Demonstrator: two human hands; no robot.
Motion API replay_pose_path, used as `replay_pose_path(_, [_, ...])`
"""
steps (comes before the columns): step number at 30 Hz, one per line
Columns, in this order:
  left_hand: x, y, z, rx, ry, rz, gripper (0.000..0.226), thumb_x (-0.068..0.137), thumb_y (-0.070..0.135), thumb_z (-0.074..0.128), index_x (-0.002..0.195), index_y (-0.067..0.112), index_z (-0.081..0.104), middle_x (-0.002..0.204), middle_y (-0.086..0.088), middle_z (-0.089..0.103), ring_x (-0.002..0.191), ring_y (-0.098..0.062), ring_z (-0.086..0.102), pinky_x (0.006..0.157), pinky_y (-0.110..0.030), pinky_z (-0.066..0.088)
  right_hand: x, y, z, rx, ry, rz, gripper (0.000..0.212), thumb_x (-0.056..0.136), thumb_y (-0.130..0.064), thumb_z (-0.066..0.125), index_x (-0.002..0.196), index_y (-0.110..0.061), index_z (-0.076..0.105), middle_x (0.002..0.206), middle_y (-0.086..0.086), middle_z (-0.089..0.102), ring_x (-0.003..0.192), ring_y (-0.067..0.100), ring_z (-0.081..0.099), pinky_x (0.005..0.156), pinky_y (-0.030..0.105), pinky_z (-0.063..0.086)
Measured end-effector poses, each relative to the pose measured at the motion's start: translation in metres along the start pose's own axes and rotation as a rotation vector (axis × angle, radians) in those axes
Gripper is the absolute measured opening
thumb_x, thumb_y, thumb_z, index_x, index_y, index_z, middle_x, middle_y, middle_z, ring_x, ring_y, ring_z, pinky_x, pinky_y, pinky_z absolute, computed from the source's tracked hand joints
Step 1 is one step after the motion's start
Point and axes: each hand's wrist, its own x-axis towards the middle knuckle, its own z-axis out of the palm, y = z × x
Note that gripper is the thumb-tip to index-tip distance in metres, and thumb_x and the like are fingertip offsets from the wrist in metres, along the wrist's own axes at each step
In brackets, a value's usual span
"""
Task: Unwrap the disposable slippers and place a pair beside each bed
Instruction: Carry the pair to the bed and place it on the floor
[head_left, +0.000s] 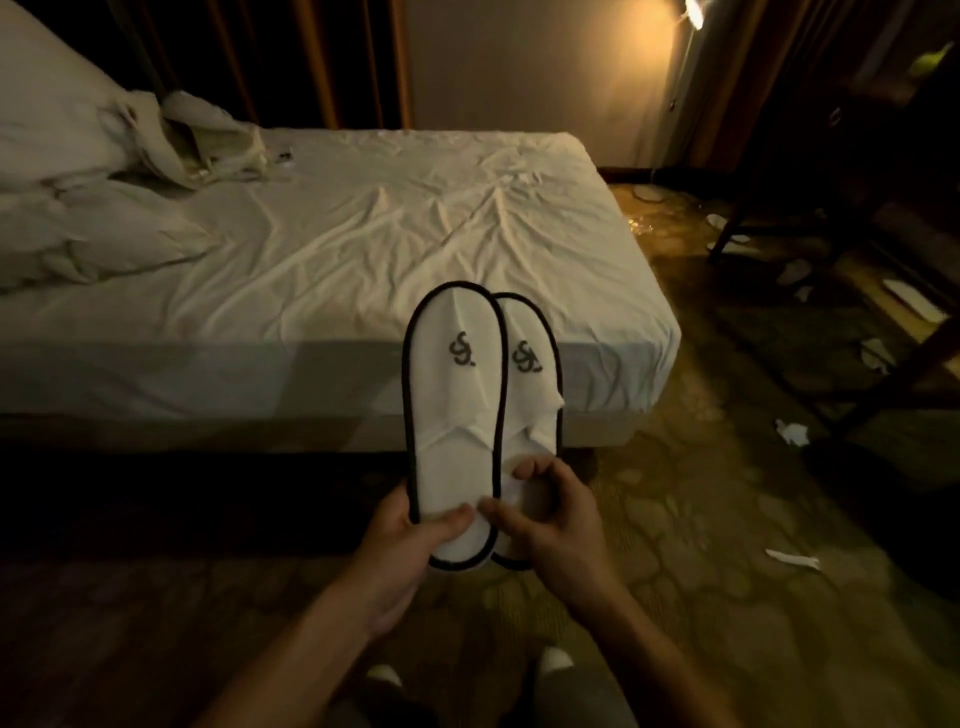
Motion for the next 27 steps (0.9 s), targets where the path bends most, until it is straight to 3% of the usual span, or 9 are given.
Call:
replay_pose_path(4, [-0.029, -0.02, -0.007, -0.015, 0.008, -0.084, 0.062, 0.067, 0.014, 0.082, 0.126, 0.018, 0.062, 0.112, -0.01, 0.077, 0.103, -0.028, 0.074, 0.081, -0.044, 0.061, -0.035, 0.011, 0.001, 0.002, 0.024, 0.062, 0.044, 0.072, -0.022, 0.091, 0.105, -0.021, 0.062, 0.111, 0.009, 0.067, 0.098, 0.029, 0.07, 0.073, 0.046, 0.064])
replay_pose_path(7, [-0.035, -0.021, -0.007, -0.013, -0.004, -0.116, 0.072, 0.065, 0.014, 0.084, 0.132, 0.015, 0.059, 0.116, -0.013, 0.075, 0.107, -0.032, 0.072, 0.091, -0.053, 0.059, -0.042, 0.009, 0.001, 0.007, 0.054, 0.057, 0.044, 0.071, -0.016, 0.092, 0.104, -0.016, 0.062, 0.107, 0.012, 0.067, 0.095, 0.035, 0.069, 0.07, 0.04, 0.063])
replay_pose_path(9, [-0.034, -0.021, -0.006, -0.024, 0.0, -0.116, 0.072, 0.063, 0.014, 0.084, 0.131, 0.015, 0.059, 0.116, -0.014, 0.075, 0.108, -0.033, 0.071, 0.095, -0.056, 0.057, -0.042, 0.005, 0.001, 0.01, 0.065, 0.056, 0.044, 0.071, -0.013, 0.092, 0.103, -0.014, 0.062, 0.105, 0.014, 0.067, 0.094, 0.036, 0.068, 0.07, 0.043, 0.063])
replay_pose_path(12, [-0.036, -0.022, -0.006, -0.042, 0.003, -0.14, 0.076, 0.061, 0.014, 0.085, 0.131, 0.014, 0.058, 0.116, -0.015, 0.074, 0.108, -0.034, 0.071, 0.095, -0.056, 0.056, -0.043, -0.003, 0.0, -0.001, 0.033, 0.062, 0.042, 0.073, -0.01, 0.09, 0.103, -0.015, 0.061, 0.105, 0.008, 0.066, 0.093, 0.023, 0.069, 0.07, 0.033, 0.061])
replay_pose_path(15, [-0.042, -0.009, -0.013, -0.019, -0.018, -0.152, 0.07, 0.061, 0.017, 0.084, 0.127, 0.014, 0.06, 0.113, -0.013, 0.075, 0.103, -0.032, 0.073, 0.085, -0.051, 0.06, -0.046, -0.014, -0.006, 0.005, -0.018, 0.084, 0.042, 0.074, -0.005, 0.088, 0.104, -0.013, 0.06, 0.106, 0.006, 0.065, 0.087, 0.009, 0.07, 0.069, 0.028, 0.06])
replay_pose_path(18, [-0.038, 0.026, -0.031, -0.076, -0.028, -0.065, 0.063, 0.074, 0.033, 0.074, 0.133, 0.017, 0.058, 0.122, -0.009, 0.071, 0.112, -0.03, 0.066, 0.087, -0.048, 0.053, -0.051, -0.028, -0.016, -0.014, -0.097, 0.117, 0.043, 0.073, -0.005, 0.088, 0.104, -0.016, 0.062, 0.109, 0.004, 0.066, 0.087, 0.011, 0.069, 0.071, 0.034, 0.062])
replay_pose_path(22, [-0.028, 0.106, -0.063, 0.016, 0.047, 0.142, 0.056, 0.082, 0.059, 0.052, 0.129, 0.028, 0.061, 0.123, 0.002, 0.069, 0.107, -0.017, 0.063, 0.08, -0.033, 0.046, -0.057, -0.056, -0.046, -0.217, -0.317, 0.052, 0.04, 0.074, -0.012, 0.088, 0.104, -0.023, 0.063, 0.109, -0.006, 0.066, 0.1, 0.01, 0.066, 0.086, 0.034, 0.06])
replay_pose_path(24, [-0.031, 0.136, -0.069, 0.143, -0.014, 0.196, 0.063, 0.074, 0.061, 0.064, 0.127, 0.027, 0.066, 0.125, 0.002, 0.072, 0.112, -0.017, 0.066, 0.084, -0.033, 0.052, -0.059, -0.071, -0.06, -0.361, -0.419, -0.014, 0.04, 0.074, -0.019, 0.089, 0.103, -0.031, 0.064, 0.111, -0.01, 0.064, 0.107, 0.01, 0.063, 0.09, 0.03, 0.057])
replay_pose_path(27, [-0.035, 0.146, -0.058, 0.442, -0.156, 0.147, 0.064, 0.053, 0.056, 0.089, 0.104, 0.019, 0.079, 0.105, -0.004, 0.08, 0.097, -0.018, 0.075, 0.079, -0.031, 0.059, -0.056, -0.084, -0.07, -0.507, -0.518, -0.013, 0.039, 0.076, -0.025, 0.087, 0.103, -0.037, 0.062, 0.116, -0.018, 0.06, 0.11, 0.004, 0.06, 0.09, 0.029, 0.057])
